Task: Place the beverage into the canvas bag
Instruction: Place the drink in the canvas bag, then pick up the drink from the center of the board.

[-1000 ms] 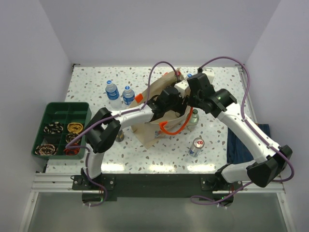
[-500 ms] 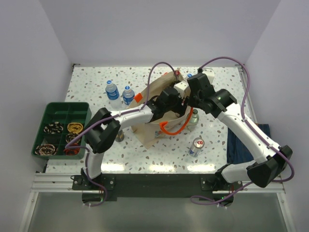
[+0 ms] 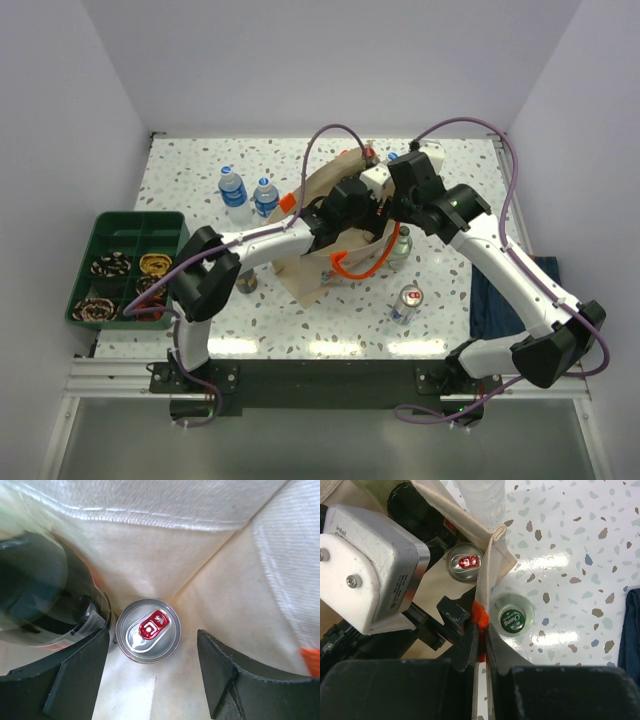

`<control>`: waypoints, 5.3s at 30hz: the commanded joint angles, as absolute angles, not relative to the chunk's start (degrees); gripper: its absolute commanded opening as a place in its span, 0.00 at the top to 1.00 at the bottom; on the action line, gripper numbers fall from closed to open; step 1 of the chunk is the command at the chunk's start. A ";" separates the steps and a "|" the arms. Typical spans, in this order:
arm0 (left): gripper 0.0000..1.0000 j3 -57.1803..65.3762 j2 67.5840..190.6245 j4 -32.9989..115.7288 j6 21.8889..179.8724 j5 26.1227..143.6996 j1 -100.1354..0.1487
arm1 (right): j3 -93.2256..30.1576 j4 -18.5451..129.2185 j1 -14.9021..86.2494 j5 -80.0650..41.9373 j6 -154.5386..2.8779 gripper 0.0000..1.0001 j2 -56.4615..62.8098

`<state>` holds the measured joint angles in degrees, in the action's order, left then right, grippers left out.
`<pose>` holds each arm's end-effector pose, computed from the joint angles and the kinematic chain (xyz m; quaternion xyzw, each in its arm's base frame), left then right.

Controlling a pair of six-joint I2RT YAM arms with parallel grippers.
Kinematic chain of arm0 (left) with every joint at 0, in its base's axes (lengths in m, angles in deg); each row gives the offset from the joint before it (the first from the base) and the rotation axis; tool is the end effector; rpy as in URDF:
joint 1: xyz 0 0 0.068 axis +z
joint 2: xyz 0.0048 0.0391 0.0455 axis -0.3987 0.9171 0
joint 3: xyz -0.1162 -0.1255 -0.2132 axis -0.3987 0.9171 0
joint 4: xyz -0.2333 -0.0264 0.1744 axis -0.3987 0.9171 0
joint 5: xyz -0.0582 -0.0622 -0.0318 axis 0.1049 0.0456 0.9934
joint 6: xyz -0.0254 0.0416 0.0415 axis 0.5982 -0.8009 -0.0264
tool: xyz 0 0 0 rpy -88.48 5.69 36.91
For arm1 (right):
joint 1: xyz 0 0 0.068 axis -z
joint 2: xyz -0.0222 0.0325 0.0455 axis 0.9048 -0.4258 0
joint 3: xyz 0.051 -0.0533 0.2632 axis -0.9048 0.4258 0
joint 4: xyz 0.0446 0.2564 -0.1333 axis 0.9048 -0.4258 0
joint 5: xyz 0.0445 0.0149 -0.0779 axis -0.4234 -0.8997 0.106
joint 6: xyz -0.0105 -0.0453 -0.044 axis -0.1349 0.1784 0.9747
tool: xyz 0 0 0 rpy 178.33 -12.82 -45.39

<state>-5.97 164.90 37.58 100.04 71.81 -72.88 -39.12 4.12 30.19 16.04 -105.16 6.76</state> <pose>0.3297 -0.3778 0.2298 0.2538 0.7943 -0.2454 0.4945 0.2721 0.1600 0.3741 0.1009 0.8997 0.0307 0.4236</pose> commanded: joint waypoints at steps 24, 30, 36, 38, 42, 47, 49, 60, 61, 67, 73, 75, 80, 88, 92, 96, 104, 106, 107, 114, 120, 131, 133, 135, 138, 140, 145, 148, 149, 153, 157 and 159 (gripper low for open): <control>0.22 -1.25 148.28 37.31 97.47 65.93 -73.86 | -41.77 7.06 30.08 18.81 -103.73 0.92 9.28; 0.21 0.93 142.92 37.76 97.30 65.92 -73.77 | -44.23 6.80 30.00 19.07 -102.94 0.89 9.11; 0.20 4.63 137.38 36.43 96.86 68.74 -72.01 | -44.93 6.80 30.08 19.43 -102.15 0.79 9.90; 0.20 5.16 135.71 37.05 96.68 68.74 -71.49 | -44.93 6.80 30.08 19.43 -102.06 0.76 10.25; 0.20 5.95 133.07 38.63 95.89 68.65 -70.87 | -45.20 6.36 30.08 20.22 -101.97 0.73 11.04; 0.20 6.22 130.35 40.39 95.19 68.65 -70.17 | -45.37 5.84 30.08 21.10 -101.89 0.71 11.92; 0.20 6.31 129.90 40.92 95.19 68.83 -70.08 | -45.37 5.66 30.08 21.36 -101.97 0.71 12.18; 0.20 6.31 127.27 43.20 95.19 68.30 -69.99 | -44.06 4.34 30.00 22.77 -101.97 0.70 14.64; 0.20 6.48 126.83 43.38 95.19 68.04 -69.99 | -43.79 3.91 30.08 22.94 -101.97 0.69 14.82; 0.20 7.36 125.16 45.84 95.01 66.89 -69.37 | -41.16 3.11 30.08 23.38 -102.15 0.69 15.88; 0.20 7.18 123.58 48.83 95.10 67.59 -66.21 | -39.05 1.62 30.08 24.35 -102.33 0.69 17.19; 0.20 7.80 122.96 48.74 96.41 70.57 -63.76 | -38.52 0.39 30.00 24.26 -102.24 0.69 17.37; 0.20 9.47 122.43 48.65 96.86 74.36 -61.46 | -34.22 -1.90 30.00 23.65 -102.68 0.69 18.86; 0.18 9.38 124.36 49.54 96.86 79.19 -58.74 | -25.95 5.02 30.35 17.06 -103.21 0.52 20.10; 0.18 10.35 123.84 48.30 98.00 81.30 -57.07 | -24.02 9.17 30.96 15.12 -103.29 0.43 18.87; 0.17 10.61 123.75 47.95 98.27 82.36 -55.84 | -22.61 13.64 33.59 12.41 -103.38 0.43 17.20; 0.17 10.53 123.48 48.21 97.92 83.33 -54.78 | -21.64 16.73 35.62 9.94 -103.29 0.43 13.24; 0.17 10.52 123.40 48.22 97.83 83.59 -54.34 | -21.56 17.08 35.71 9.85 -103.55 0.44 12.36; 0.17 10.52 123.40 48.21 97.74 83.68 -54.17 | -21.47 17.17 35.62 9.85 -103.56 0.44 12.10; 0.17 10.52 123.31 48.21 97.56 84.65 -53.46 | -21.73 16.73 35.71 10.73 -104.08 0.50 9.82; 0.17 10.70 123.39 48.13 97.56 85.00 -52.85 | -21.47 15.59 35.71 11.87 -104.70 0.53 8.93; 0.16 11.58 122.87 47.60 98.09 85.44 -52.67 | -21.56 13.13 35.62 14.33 -105.66 0.58 7.09; 0.16 11.67 122.78 47.69 98.18 85.35 -52.67 | -21.55 12.87 35.62 14.59 -105.67 0.59 6.91; 0.16 11.93 122.69 47.60 98.18 85.44 -52.67 | -21.47 12.60 35.62 14.51 -105.67 0.59 6.65; 0.16 12.11 122.52 47.69 98.35 85.44 -52.59 | -21.38 12.60 35.71 14.50 -105.93 0.67 6.56; 0.16 12.19 122.43 47.69 98.44 85.35 -52.59 | -21.38 12.43 35.62 14.59 -106.10 0.76 6.65; 0.16 12.19 122.08 47.60 98.44 85.35 -52.67 | -22.43 11.46 35.71 15.21 -106.19 1.00 6.91; 0.16 11.85 121.90 47.69 98.44 85.96 -52.67 | -23.83 10.41 35.62 15.82 -106.11 1.00 7.35; 0.16 11.67 121.81 47.95 98.35 86.40 -52.67 | -24.27 9.88 35.71 16.08 -105.93 1.00 7.52; 0.17 10.09 122.16 49.44 97.57 93.23 -52.59 | -27.35 7.51 35.62 17.05 -105.32 1.00 8.58; 0.18 8.42 122.87 51.55 96.25 101.68 -52.93 | -30.95 5.49 35.62 18.11 -104.61 1.00 9.37; 0.18 7.98 123.13 53.56 95.72 103.97 -53.37 | -32.62 3.82 35.71 18.63 -104.61 1.00 9.28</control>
